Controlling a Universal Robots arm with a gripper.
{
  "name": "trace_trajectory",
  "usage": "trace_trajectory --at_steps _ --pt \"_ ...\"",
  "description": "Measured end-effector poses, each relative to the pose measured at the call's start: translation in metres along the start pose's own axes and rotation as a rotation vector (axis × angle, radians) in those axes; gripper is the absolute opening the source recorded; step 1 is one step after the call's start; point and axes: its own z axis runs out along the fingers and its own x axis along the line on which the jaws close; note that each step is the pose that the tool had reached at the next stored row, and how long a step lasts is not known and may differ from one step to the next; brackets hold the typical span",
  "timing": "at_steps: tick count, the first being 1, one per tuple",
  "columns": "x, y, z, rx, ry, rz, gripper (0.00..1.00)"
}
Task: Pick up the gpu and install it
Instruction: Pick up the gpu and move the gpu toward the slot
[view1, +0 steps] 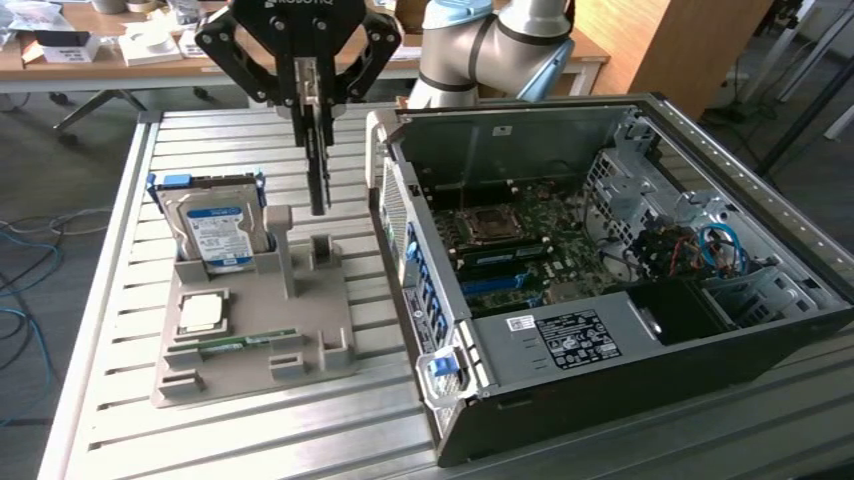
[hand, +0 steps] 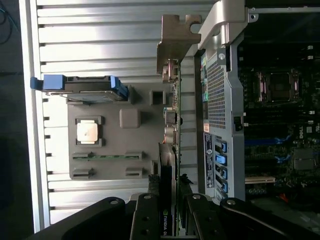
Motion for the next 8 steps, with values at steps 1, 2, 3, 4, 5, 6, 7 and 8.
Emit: trace_trajectory --at_steps 1,2,3,4,5,6,7,8 --pt "-0.002 0.0002 0.0001 0.0000 -0.0001 0.000 0.26" --pt "-0.004 0.0004 0.0003 -0.0002 -0.0002 0.000 0.26" --pt "-0.006 0.0006 0.0003 -0.0002 -0.0002 0.000 0.26" --pt "-0.009 0.0007 0.0004 -0.0003 -0.0002 0.000 0.26" --pt "-0.011 0.0009 0.0005 -0.0004 -0.0003 0.000 0.26" --pt "-0.014 0.0010 0.0005 -0.0005 -0.0002 0.000 0.26" --pt "-0.017 0.0013 0.0005 -0.0006 -0.0001 0.000 0.26" --pt "-0.020 0.0015 0.0006 -0.0008 -0.0002 0.000 0.26"
